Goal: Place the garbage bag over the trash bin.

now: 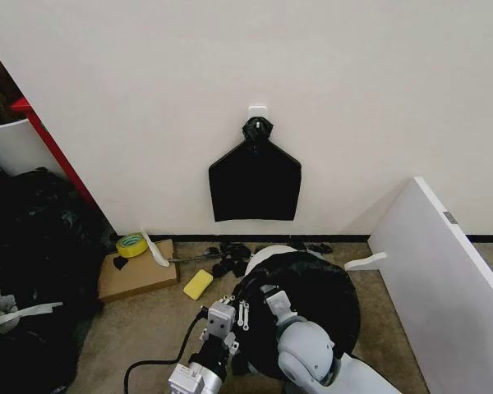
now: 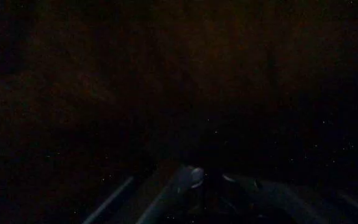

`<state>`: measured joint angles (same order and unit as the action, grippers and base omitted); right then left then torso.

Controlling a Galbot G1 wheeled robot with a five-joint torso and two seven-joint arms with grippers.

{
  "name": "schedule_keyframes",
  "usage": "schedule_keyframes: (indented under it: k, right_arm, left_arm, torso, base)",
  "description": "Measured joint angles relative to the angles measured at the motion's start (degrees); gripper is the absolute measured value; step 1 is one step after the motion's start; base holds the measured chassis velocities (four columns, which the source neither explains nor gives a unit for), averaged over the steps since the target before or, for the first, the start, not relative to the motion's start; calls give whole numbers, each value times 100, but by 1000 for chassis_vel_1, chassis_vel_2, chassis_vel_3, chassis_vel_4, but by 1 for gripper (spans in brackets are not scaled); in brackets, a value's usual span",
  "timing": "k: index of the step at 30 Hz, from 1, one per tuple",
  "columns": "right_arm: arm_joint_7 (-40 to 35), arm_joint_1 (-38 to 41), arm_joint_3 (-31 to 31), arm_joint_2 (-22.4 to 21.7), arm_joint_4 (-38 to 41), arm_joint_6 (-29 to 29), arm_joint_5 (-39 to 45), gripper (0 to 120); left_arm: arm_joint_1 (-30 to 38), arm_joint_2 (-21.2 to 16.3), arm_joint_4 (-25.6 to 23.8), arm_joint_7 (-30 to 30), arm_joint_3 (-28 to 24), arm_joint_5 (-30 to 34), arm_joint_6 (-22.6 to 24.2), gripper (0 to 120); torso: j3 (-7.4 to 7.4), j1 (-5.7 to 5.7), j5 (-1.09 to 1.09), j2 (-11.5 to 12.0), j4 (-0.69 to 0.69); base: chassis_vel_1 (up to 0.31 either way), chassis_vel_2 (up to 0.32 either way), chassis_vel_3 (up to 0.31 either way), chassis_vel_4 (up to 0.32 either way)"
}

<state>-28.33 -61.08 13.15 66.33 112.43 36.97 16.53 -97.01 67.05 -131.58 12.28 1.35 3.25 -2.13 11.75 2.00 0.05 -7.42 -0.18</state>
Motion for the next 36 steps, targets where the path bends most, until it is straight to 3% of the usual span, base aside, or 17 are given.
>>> schedule_keyframes:
  k: [21,36]
  right_arm:
    - [-76,-54,228,-85,-17,278,-27,0]
    - [142,-59,213,-130,127,-95,-23,0]
  left_arm:
    - [-42,-51,-105,16,19,134,31,1]
    - [-59,-44,-60,32,-5,118,48,1]
  torso:
    - [0,0,0,0,-1]
    - [0,0,0,0,0]
  base:
    - [0,0,0,0]
    - [0,0,0,0]
